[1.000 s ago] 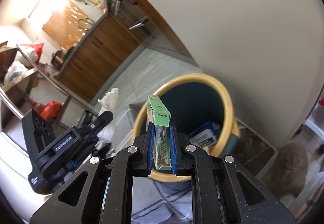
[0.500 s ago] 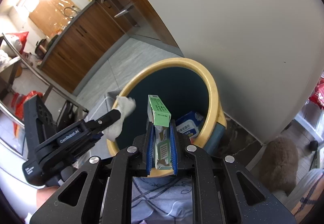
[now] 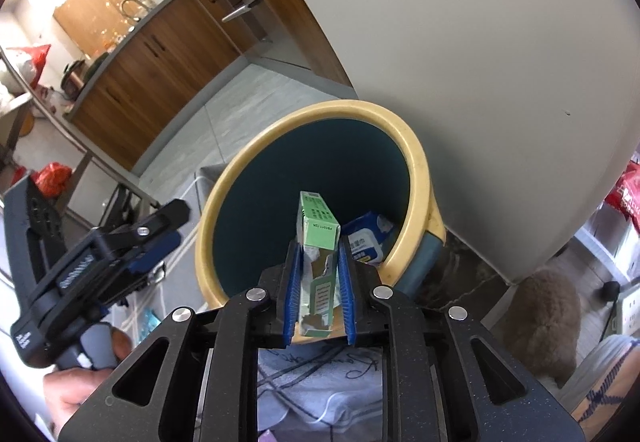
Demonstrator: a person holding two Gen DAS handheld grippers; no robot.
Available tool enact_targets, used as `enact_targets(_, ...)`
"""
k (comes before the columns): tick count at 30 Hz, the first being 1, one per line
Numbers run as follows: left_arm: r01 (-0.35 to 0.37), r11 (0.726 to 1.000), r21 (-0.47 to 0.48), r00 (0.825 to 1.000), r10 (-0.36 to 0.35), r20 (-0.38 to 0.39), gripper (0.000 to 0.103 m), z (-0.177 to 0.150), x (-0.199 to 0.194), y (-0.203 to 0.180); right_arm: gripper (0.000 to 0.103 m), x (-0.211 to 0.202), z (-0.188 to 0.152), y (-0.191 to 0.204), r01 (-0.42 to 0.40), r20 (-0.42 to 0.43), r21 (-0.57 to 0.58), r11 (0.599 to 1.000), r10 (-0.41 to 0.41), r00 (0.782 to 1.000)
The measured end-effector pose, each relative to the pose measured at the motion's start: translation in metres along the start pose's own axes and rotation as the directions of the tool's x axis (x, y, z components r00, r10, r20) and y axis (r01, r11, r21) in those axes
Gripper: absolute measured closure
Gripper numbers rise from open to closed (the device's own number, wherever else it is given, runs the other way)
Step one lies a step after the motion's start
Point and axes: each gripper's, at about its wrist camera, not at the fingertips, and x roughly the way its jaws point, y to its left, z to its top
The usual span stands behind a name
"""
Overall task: Collect trash
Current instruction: 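Open both grippers over the bin, dropping the tissue and box, then grasp the blue blister pack with the left gripper while the right grasps the black bag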
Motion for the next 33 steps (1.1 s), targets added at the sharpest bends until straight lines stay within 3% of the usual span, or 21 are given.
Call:
enact_targets(8, -0.063, 0.998, 0.002, 0.996, 0.063, 0.067, 0.027, -0.001, -0.037, 0.026, 0.074, 0.001, -0.002, 0.004, 0.005, -0.008, 0.0, 1.0, -0.005, 1.0)
enact_targets(14, -0.107, 0.994, 0.02, 0.988, 0.104, 0.116, 0.024, -0.01, -0.065, 0.048, 0.06, -0.005, -0.004, 0.012, 0.0, 0.004, -0.019, 1.0, 0.0, 1.0)
enact_targets(26, -0.283, 0.959, -0.015, 0.943, 0.281, 0.176, 0.019, -0.036, -0.116, 0.108, 0.045, -0.007, -0.01, 0.036, -0.033, 0.011, -0.059, 0.998, 0.033, 0.999)
enact_targets(33, -0.358, 0.928, -0.102, 0.92, 0.369, 0.131, 0.018, -0.05, -0.132, 0.153, 0.039, 0.0, -0.017, 0.054, -0.054, -0.012, -0.087, 0.995, 0.053, 0.999)
